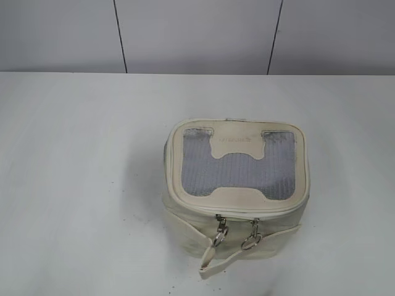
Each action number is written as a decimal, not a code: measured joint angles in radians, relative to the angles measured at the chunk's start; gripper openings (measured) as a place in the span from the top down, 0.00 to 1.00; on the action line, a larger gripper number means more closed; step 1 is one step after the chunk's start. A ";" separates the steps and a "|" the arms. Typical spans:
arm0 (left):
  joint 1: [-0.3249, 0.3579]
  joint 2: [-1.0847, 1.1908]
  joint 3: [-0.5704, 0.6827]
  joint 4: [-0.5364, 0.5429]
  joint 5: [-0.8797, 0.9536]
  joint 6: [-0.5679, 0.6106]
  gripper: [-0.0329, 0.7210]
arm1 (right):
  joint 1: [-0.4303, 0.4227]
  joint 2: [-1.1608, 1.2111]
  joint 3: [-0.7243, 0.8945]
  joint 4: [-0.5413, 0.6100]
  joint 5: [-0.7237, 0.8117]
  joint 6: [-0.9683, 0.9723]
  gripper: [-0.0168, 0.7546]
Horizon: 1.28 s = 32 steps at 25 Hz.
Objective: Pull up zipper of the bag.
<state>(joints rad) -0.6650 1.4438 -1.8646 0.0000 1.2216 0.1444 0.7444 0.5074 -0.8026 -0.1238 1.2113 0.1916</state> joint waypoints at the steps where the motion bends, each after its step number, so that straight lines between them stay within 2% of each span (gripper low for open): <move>1: 0.000 -0.046 0.055 0.000 0.000 0.000 0.41 | 0.000 -0.025 0.028 0.023 0.000 -0.021 0.39; 8: 0.000 -0.391 0.538 -0.121 -0.001 0.000 0.41 | 0.000 -0.220 0.229 0.117 0.002 -0.146 0.40; 13: 0.000 -0.708 0.937 -0.145 -0.062 0.000 0.41 | 0.000 -0.355 0.256 0.162 -0.040 -0.201 0.40; 18: 0.000 -1.002 1.213 -0.152 -0.124 0.000 0.41 | 0.000 -0.390 0.292 0.171 -0.132 -0.223 0.40; 21: 0.000 -1.158 1.306 -0.151 -0.142 -0.006 0.41 | 0.000 -0.390 0.300 0.171 -0.148 -0.226 0.40; 24: 0.000 -1.257 1.316 -0.135 -0.156 -0.021 0.41 | 0.000 -0.390 0.300 0.171 -0.150 -0.228 0.40; 32: 0.000 -1.298 1.320 -0.127 -0.162 -0.025 0.41 | 0.000 -0.390 0.300 0.174 -0.153 -0.228 0.40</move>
<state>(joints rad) -0.6650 0.1462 -0.5447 -0.1274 1.0596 0.1191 0.7444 0.1176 -0.5028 0.0503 1.0579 -0.0360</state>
